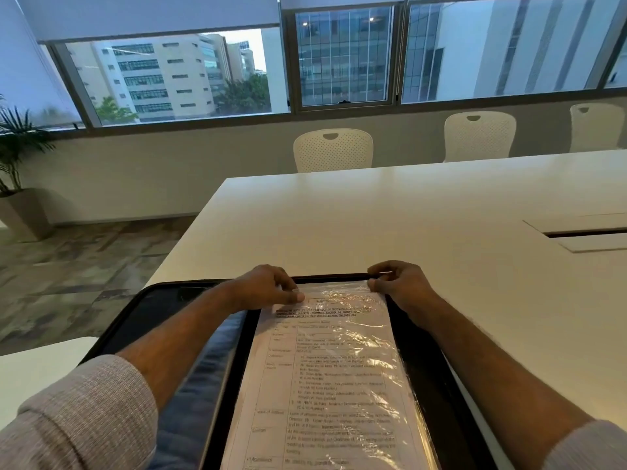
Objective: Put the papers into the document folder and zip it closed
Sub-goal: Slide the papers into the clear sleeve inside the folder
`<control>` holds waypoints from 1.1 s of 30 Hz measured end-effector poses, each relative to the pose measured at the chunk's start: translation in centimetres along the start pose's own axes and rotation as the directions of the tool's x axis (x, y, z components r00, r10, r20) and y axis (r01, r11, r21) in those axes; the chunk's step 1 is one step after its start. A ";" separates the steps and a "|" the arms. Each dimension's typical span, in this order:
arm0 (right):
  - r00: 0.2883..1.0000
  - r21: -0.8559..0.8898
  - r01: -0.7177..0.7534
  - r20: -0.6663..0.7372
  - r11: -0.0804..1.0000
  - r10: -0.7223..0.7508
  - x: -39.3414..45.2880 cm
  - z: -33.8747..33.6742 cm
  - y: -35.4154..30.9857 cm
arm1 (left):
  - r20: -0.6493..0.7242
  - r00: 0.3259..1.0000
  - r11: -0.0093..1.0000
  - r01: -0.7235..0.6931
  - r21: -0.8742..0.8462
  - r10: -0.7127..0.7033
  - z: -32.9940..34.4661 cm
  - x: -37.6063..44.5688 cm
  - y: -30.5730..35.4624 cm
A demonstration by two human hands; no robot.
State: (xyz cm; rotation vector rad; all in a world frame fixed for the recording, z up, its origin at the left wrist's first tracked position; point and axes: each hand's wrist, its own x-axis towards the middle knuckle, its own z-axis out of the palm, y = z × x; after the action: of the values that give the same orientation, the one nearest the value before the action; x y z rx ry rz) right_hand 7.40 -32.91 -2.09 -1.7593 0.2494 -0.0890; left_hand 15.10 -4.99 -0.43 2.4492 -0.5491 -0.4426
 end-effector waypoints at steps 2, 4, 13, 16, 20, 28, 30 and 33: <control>0.999 0.030 -0.022 -0.024 0.999 0.023 0.1 0.2 -0.1 | -0.012 0.999 0.999 0.046 -0.016 -0.047 0.5 0.1 0.1; 0.996 0.106 -0.056 -0.065 0.993 0.063 0.1 0.4 -0.1 | -0.058 0.996 0.995 0.073 0.061 -0.070 1.3 0.4 0.2; 0.986 -0.041 -0.162 -0.053 0.986 0.160 -3.0 -0.4 0.0 | -0.421 0.906 0.996 0.081 0.046 -0.054 3.5 0.8 0.6; 0.985 -0.110 -0.170 -0.049 0.979 0.166 -3.5 -0.9 0.0 | -0.464 0.884 0.996 0.081 0.026 -0.060 3.6 0.3 0.9; 0.986 -0.196 -0.107 -0.149 0.975 0.078 -3.8 -0.6 0.0 | -0.335 0.942 0.977 0.044 0.207 0.028 3.3 -2.4 1.6; 0.952 -0.628 0.225 -0.023 0.745 -0.306 -8.5 1.5 -1.5 | -0.078 0.992 0.944 -0.072 0.321 0.102 4.0 -14.3 2.7; 0.945 -0.695 0.287 0.090 0.660 -0.315 -11.2 1.9 -1.0 | -0.056 0.997 0.950 -0.040 0.311 0.061 4.8 -16.9 2.6; 0.952 -0.794 0.302 0.220 0.527 -0.214 -14.6 1.7 1.1 | -0.017 0.999 0.967 0.035 0.252 -0.031 6.6 -20.3 1.8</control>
State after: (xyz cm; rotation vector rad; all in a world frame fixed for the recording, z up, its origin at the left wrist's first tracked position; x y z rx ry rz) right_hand -6.58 -28.36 -2.38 -2.7496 -0.0851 -0.1128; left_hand -5.67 0.20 -0.73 2.7056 -0.5913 -0.3901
